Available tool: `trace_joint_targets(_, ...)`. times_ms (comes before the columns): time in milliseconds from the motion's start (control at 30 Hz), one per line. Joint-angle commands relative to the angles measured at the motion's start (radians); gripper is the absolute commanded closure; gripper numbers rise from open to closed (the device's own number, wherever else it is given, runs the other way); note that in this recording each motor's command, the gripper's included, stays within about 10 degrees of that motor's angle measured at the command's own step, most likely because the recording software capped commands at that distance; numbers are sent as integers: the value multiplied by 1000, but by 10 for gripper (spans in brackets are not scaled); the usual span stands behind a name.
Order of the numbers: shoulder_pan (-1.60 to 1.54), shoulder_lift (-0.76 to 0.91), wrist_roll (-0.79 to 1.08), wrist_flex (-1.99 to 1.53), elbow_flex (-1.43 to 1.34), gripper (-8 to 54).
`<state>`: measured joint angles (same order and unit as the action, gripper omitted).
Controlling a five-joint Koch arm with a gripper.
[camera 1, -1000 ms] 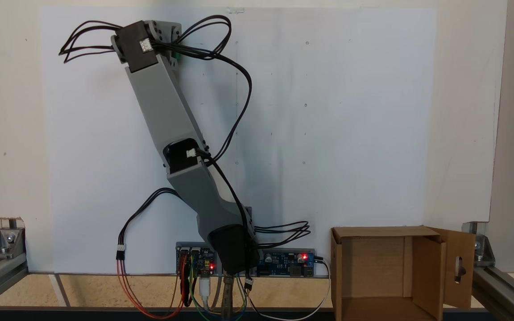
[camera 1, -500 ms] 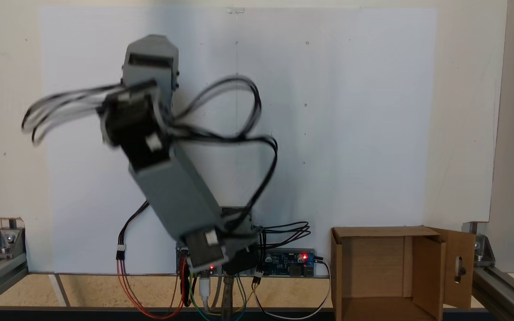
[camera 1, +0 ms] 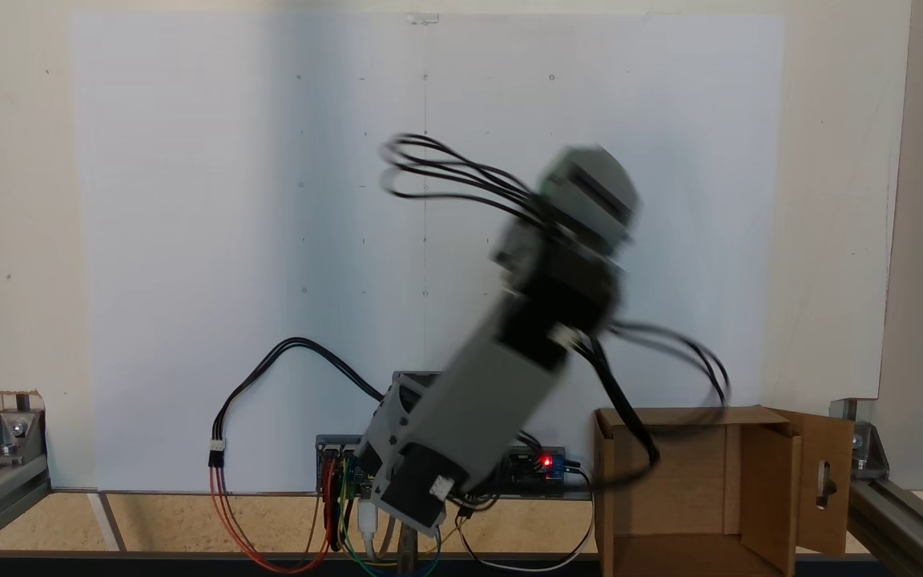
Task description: Grasp a green dice and put it in the bin.
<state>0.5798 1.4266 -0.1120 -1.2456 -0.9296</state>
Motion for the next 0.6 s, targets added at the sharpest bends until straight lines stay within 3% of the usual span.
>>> trace_joint_targets(0, 159, 48, 165, -6, 5, 336)
trace_joint_targets(400, 1027, 46, 639, 32, 11, 336)
trace_joint_targets(567, 1376, -51, 787, 114, 9, 336)
